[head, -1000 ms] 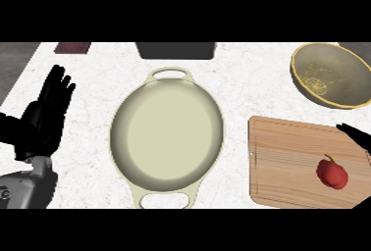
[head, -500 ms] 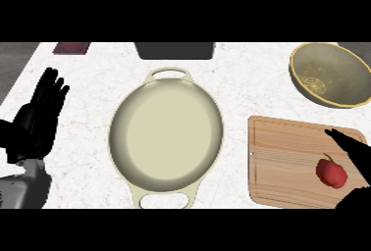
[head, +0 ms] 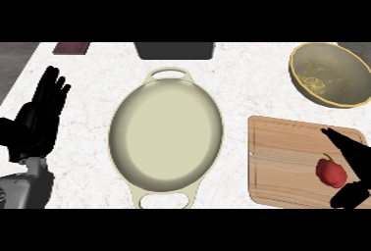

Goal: Pick the bell pepper from the cutting board and place it in the pot

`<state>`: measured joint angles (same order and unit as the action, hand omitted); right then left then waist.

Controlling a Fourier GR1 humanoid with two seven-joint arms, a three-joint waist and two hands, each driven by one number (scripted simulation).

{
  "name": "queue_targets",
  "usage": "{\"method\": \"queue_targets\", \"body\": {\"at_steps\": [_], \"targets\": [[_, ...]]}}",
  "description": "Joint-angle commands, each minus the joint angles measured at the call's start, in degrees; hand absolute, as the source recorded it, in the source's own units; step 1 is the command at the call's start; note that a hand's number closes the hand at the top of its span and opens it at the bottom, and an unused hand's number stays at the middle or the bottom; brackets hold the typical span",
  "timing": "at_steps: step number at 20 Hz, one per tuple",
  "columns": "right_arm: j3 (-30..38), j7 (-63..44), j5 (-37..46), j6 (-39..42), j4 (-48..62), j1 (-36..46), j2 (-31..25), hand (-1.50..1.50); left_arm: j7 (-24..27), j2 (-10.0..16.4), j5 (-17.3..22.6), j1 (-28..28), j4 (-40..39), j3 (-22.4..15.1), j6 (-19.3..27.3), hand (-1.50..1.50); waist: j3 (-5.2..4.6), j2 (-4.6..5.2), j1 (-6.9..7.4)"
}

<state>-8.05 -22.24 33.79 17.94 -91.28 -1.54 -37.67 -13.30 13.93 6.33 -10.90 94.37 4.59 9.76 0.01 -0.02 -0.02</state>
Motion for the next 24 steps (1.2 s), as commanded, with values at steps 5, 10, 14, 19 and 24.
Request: {"method": "queue_targets", "body": {"at_steps": [5,10,14,19,24], "targets": [[1.78,2.62,7.18,-0.63,7.5,1.22,5.0,-1.5,5.4,-2.25,-1.41,2.29,-3.33,0.94,-1.63,0.0,-0.01,0.04,0.05],[4.5,6.32,8.26,1.13,11.81,5.54,6.24,-1.5,4.35,-3.4,-3.22,0.98,-3.27,0.26,-1.14,0.0,-0.01,0.05,0.07],[1.14,13.12,12.79,-0.49,9.11,1.49,3.27,1.5,0.58,0.08,0.0,-2.75,-3.56,3.66,-3.74,0.0,-0.01,0.01,-0.14],[2.01,17.75,16.45,-2.49,17.54,5.02,6.35,1.5,2.79,-1.83,-1.42,2.11,-0.37,3.06,-3.68,0.0,0.0,0.04,0.22],[3.38,19.72,19.18,-3.39,16.16,2.73,6.47,1.5,1.25,-3.46,-4.26,-1.07,-2.29,0.97,-2.0,0.0,-0.01,0.02,-0.02]]}}
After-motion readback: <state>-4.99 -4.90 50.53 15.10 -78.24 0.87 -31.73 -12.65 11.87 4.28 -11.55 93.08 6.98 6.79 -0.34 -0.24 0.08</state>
